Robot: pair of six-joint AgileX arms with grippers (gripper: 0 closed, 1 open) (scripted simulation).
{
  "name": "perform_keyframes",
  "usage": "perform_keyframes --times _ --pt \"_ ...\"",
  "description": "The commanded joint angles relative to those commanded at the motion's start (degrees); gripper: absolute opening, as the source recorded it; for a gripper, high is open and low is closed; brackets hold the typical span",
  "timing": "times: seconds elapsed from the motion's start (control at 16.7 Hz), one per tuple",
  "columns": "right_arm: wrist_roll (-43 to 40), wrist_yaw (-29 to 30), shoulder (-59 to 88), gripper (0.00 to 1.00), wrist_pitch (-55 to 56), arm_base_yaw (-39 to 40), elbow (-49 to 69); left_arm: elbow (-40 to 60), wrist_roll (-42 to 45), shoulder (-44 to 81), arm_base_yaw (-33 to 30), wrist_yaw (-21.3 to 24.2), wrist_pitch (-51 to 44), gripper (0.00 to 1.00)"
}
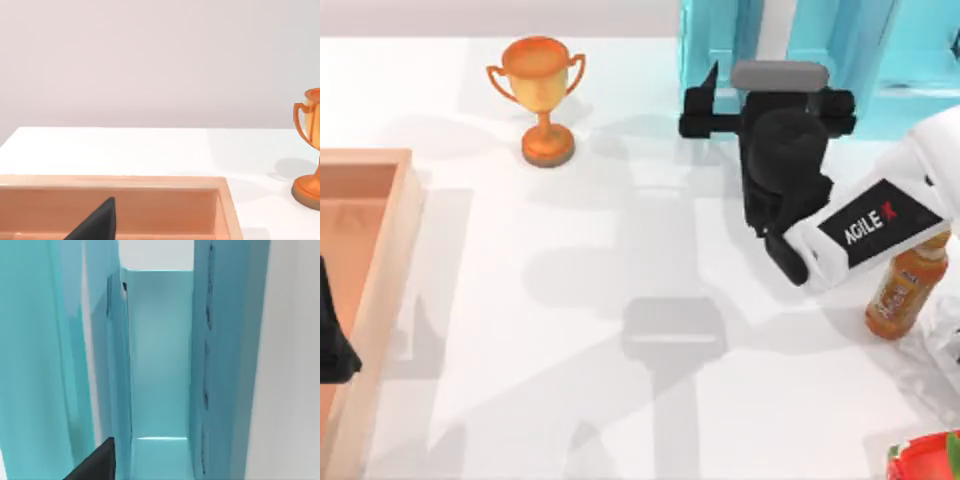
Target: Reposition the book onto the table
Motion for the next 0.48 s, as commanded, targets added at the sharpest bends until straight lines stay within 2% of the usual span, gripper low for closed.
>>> perform_keyframes --times 0.3,0.48 --pt "-0.1 -3.4 5.1 1.00 -6.1 -3.5 11.3 0.0 0.0 0.0 0.0 0.0 0.0 1.00" --pt "-0.1 -4.1 6.0 1.00 -7.1 -4.1 13.1 0.0 0.0 0.0 0.0 0.0 0.0 1.00"
